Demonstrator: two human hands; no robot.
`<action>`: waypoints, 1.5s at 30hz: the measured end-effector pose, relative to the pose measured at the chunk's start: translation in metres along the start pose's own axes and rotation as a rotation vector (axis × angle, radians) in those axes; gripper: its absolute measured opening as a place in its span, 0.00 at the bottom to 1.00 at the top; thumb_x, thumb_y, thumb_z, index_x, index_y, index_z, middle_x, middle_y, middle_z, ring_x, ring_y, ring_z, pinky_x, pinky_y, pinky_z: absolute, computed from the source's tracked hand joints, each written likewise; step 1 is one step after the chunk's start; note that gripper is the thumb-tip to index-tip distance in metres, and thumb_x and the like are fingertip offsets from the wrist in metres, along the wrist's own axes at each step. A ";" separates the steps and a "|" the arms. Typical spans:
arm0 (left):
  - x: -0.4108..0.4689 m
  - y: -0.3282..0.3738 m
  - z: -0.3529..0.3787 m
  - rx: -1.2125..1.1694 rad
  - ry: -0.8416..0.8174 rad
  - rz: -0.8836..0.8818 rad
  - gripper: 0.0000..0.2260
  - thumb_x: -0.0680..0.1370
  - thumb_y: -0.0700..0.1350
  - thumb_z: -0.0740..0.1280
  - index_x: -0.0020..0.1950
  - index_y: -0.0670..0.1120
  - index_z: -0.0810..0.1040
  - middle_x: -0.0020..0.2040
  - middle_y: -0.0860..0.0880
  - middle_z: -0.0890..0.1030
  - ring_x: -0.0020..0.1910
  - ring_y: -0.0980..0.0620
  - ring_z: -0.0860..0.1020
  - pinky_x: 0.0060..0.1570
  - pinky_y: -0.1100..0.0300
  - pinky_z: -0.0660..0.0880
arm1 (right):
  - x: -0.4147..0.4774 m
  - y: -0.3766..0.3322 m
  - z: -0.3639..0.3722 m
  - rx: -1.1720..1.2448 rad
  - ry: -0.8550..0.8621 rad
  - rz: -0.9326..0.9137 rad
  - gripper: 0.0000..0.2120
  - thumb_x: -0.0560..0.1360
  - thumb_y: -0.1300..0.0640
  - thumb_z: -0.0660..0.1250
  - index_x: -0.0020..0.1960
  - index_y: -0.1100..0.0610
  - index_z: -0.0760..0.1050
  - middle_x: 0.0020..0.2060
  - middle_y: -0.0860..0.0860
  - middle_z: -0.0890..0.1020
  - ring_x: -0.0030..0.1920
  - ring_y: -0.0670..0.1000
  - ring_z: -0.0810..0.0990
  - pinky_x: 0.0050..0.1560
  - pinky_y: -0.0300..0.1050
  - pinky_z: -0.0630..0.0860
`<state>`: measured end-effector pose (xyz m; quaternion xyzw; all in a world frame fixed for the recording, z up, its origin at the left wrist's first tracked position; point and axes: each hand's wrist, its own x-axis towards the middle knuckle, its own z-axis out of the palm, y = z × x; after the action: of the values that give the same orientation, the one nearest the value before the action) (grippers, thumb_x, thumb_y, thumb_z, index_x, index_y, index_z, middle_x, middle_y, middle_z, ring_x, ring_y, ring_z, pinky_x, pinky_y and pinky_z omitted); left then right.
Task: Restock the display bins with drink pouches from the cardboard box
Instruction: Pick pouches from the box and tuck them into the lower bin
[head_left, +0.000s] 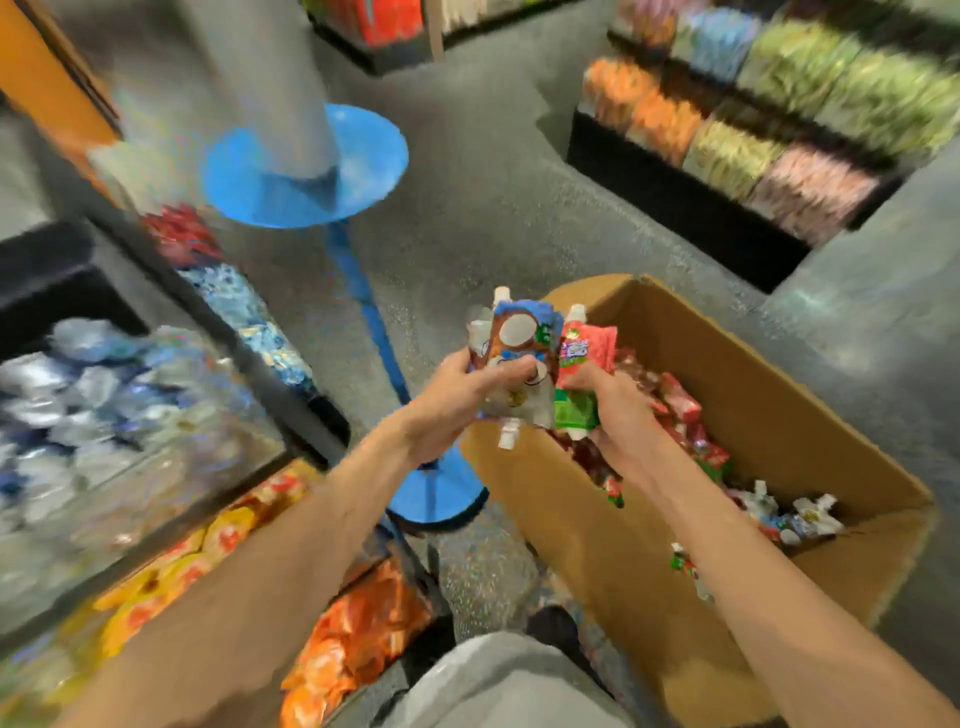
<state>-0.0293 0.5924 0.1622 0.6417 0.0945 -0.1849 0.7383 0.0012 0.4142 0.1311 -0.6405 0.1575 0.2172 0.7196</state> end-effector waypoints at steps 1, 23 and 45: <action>-0.023 0.003 -0.014 -0.016 0.040 0.030 0.19 0.75 0.44 0.74 0.64 0.39 0.78 0.55 0.44 0.85 0.54 0.46 0.83 0.56 0.51 0.80 | -0.013 -0.001 0.022 -0.015 -0.036 0.002 0.44 0.49 0.48 0.77 0.61 0.67 0.73 0.56 0.65 0.79 0.48 0.61 0.83 0.42 0.60 0.80; -0.227 -0.019 -0.174 -0.359 0.817 0.220 0.23 0.73 0.47 0.76 0.64 0.46 0.71 0.51 0.48 0.85 0.48 0.53 0.84 0.45 0.58 0.79 | -0.086 0.003 0.273 -0.290 -0.581 -0.119 0.07 0.75 0.57 0.73 0.46 0.61 0.82 0.38 0.55 0.86 0.38 0.53 0.86 0.40 0.47 0.81; -0.265 -0.006 -0.217 -0.432 0.979 0.040 0.10 0.73 0.39 0.69 0.53 0.38 0.80 0.37 0.46 0.83 0.29 0.54 0.79 0.30 0.66 0.72 | -0.094 0.013 0.325 -0.458 -0.837 0.141 0.16 0.63 0.51 0.80 0.42 0.62 0.83 0.37 0.57 0.84 0.34 0.55 0.79 0.33 0.44 0.74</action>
<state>-0.2525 0.8449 0.2217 0.4880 0.4515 0.1740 0.7264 -0.1022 0.7264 0.2098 -0.6279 -0.1545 0.5335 0.5453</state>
